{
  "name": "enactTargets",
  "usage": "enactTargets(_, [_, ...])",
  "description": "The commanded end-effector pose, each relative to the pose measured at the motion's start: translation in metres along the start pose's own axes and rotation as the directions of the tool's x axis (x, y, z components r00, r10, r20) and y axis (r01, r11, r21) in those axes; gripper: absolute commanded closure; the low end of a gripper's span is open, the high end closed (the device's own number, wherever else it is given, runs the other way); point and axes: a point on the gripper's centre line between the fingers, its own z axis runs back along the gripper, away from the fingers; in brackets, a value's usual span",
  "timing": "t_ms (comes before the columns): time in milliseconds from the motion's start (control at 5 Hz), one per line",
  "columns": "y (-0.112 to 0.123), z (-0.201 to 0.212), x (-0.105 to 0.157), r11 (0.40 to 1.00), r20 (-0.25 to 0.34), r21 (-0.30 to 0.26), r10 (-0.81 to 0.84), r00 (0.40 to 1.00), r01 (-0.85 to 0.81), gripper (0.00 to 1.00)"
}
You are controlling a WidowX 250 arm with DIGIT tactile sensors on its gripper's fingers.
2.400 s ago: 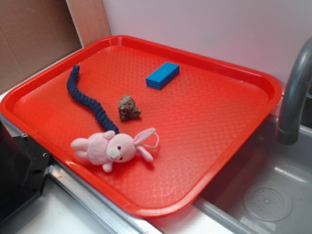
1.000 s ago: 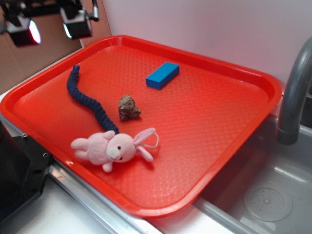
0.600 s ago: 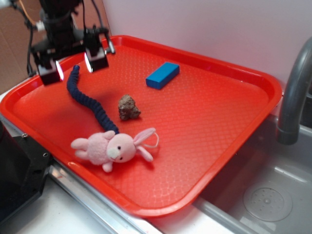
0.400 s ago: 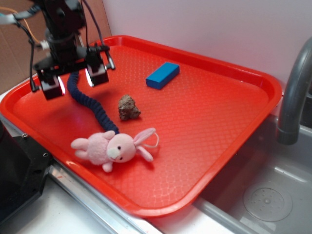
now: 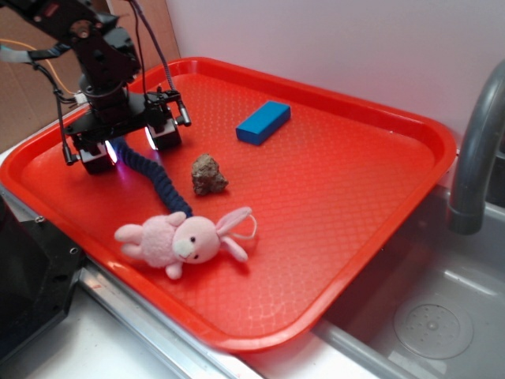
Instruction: Grab the blue rope.
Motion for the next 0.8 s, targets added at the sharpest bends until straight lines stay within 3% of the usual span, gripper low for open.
enactTargets(0, [0.013,0.010,0.007,0.990,-0.073,-0.035,-0.138,0.988,0.136,1.00])
enactTargets(200, [-0.004,0.039,0.012,0.930,-0.150,-0.026,-0.367,0.918,0.367,1.00])
enactTargets(400, [-0.030,0.076,0.013,0.840,-0.153,-0.128,-0.543,0.826,0.528,1.00])
enactTargets(600, [-0.045,0.107,0.011,0.731,-0.197,-0.231,-0.682,0.705,0.642,1.00])
